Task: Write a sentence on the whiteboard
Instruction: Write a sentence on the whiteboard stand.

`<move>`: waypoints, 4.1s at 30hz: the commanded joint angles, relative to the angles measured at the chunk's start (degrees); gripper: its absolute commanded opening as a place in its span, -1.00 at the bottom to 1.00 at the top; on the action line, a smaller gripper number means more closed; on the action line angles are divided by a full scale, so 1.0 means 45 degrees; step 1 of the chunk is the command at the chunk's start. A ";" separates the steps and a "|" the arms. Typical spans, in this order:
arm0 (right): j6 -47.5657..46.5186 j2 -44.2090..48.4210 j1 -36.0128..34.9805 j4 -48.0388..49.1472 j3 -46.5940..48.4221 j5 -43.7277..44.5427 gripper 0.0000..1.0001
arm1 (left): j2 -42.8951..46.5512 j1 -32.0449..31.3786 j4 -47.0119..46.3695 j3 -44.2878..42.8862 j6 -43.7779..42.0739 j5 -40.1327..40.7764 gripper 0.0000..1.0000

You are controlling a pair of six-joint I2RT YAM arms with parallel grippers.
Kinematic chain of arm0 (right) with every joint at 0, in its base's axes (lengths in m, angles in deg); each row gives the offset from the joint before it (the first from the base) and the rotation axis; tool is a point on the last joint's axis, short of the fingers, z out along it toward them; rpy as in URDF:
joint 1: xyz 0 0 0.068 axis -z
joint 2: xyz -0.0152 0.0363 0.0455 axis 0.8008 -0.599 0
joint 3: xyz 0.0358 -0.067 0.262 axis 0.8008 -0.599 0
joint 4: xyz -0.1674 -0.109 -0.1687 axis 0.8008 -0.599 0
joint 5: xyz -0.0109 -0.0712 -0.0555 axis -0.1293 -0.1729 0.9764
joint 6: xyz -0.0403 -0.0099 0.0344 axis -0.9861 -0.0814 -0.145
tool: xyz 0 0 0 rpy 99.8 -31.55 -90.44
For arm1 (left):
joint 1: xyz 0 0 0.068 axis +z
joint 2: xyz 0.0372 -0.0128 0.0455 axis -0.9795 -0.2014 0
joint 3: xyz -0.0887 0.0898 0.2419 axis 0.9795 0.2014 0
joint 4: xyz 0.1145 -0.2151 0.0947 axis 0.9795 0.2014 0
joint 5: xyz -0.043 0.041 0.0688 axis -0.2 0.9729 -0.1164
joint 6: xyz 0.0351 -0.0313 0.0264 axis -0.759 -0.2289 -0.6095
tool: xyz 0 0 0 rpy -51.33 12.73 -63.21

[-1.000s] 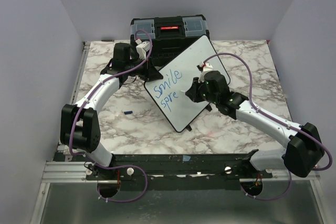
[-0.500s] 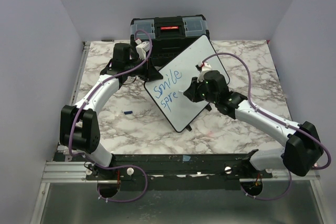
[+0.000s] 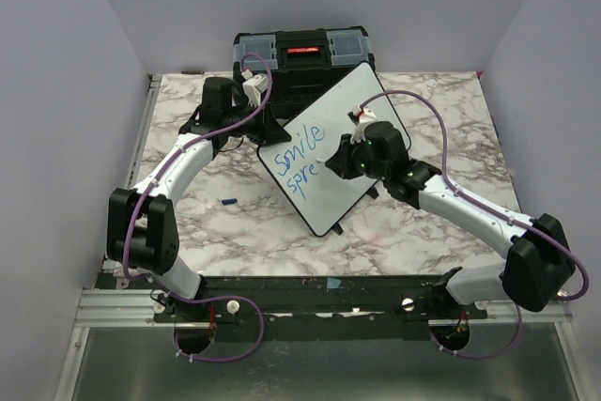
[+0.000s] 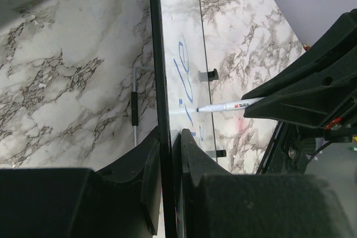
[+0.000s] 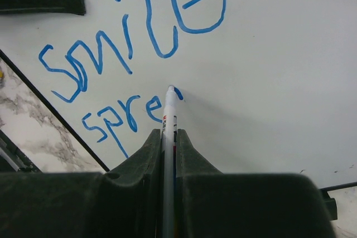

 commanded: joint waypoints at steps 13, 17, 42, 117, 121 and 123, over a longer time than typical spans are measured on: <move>-0.0582 -0.0400 0.0001 -0.0512 -0.0724 -0.0685 -0.99 | 0.0480 -0.0082 -0.1192 -0.0100 -0.1055 0.0121 -1.00; -0.0643 -0.0185 0.0001 -0.0831 -0.0760 -0.0573 -0.99 | 0.0464 -0.0077 -0.1166 -0.0124 -0.1082 0.0114 -1.00; -0.0935 -0.1167 0.0005 -0.1288 0.1851 0.0273 -0.99 | 0.0446 -0.0097 -0.1230 -0.0109 -0.1026 0.0082 -1.00; 0.0114 0.0258 0.0001 -0.0680 0.0268 0.1435 -0.99 | 0.0487 -0.0155 -0.1266 -0.0110 -0.0987 0.0050 -1.00; 0.0152 0.0336 0.0001 -0.0897 0.0161 0.2141 -0.99 | 0.0442 -0.0155 -0.1269 -0.0144 -0.1004 0.0055 -1.00; 0.0084 0.0319 0.0001 -0.0918 0.0093 0.2324 -0.99 | 0.0363 -0.0155 -0.1269 -0.0182 -0.0987 0.0045 -1.00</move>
